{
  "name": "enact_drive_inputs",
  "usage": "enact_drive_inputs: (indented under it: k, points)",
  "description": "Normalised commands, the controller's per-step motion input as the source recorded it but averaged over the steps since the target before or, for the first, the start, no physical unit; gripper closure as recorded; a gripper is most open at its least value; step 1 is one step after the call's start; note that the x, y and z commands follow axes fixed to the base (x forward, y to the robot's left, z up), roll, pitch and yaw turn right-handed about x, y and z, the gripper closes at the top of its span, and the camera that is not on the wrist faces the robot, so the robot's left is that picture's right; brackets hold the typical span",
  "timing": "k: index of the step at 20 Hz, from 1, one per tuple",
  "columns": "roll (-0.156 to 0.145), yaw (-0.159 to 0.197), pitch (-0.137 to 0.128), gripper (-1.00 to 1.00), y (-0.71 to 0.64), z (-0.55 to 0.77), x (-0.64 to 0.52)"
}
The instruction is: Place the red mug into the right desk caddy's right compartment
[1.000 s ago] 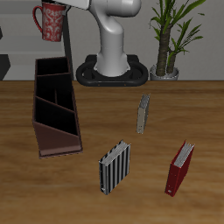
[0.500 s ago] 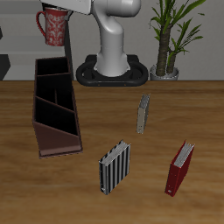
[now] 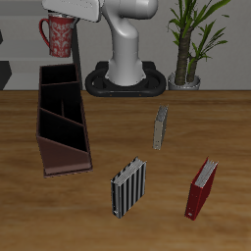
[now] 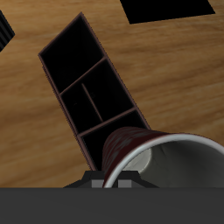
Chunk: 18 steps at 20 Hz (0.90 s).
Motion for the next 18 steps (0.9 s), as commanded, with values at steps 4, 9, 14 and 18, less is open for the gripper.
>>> enact_drive_inputs:
  k: [4, 9, 14, 18]
  points:
    - [-0.001, -0.028, 0.010, 1.00, -0.03, -0.14, -0.01]
    - [-0.014, -0.072, 0.018, 1.00, -0.13, -0.19, -0.02]
    - [-0.011, -0.035, 0.013, 1.00, -0.09, -0.24, 0.06]
    - [0.000, -0.021, 0.018, 1.00, 0.02, -0.20, 0.06]
